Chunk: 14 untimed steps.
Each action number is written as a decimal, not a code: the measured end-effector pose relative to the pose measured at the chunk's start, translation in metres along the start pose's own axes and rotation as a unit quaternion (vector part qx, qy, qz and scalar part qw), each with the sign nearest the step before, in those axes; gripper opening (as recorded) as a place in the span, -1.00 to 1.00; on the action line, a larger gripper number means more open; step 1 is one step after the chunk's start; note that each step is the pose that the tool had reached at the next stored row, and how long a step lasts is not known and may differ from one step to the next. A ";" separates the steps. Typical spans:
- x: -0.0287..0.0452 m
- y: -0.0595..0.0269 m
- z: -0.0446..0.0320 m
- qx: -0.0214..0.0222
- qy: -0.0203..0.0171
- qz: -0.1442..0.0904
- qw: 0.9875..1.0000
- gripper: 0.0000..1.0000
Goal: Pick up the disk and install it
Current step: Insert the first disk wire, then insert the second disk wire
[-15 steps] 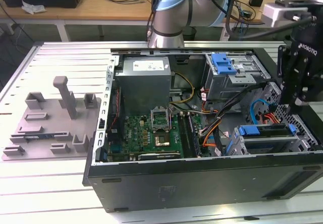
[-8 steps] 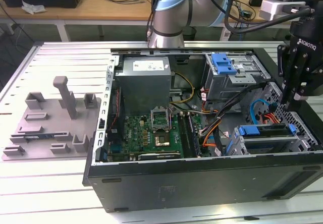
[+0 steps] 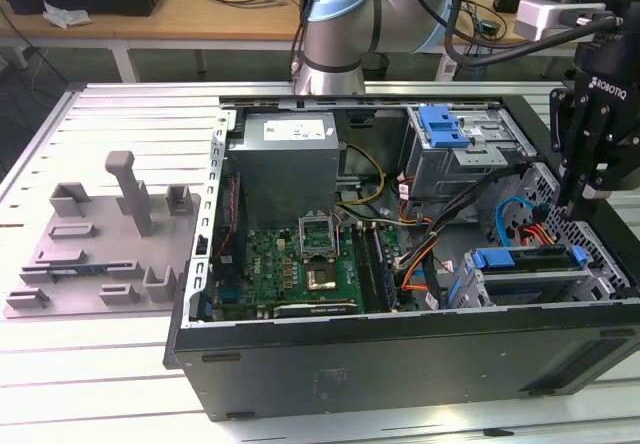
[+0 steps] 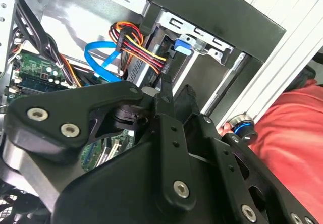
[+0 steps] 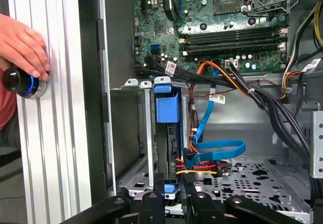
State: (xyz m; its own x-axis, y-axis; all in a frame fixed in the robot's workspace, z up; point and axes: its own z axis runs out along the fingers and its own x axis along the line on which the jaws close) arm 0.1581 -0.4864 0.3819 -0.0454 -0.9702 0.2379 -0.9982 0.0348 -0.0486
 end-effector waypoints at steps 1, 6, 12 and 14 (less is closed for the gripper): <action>0.0000 0.0000 0.0000 0.000 0.000 0.000 1.000 -0.46; 0.0000 0.0000 0.0000 0.000 0.001 0.000 1.000 -0.46; 0.0000 0.0000 0.0000 0.000 0.003 0.000 1.000 -0.46; 0.0000 0.0000 0.0000 0.000 0.003 0.000 1.000 -0.46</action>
State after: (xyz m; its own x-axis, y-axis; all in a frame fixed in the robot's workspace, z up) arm 0.1581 -0.4864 0.3819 -0.0454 -0.9687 0.2440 -0.9982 0.0345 -0.0488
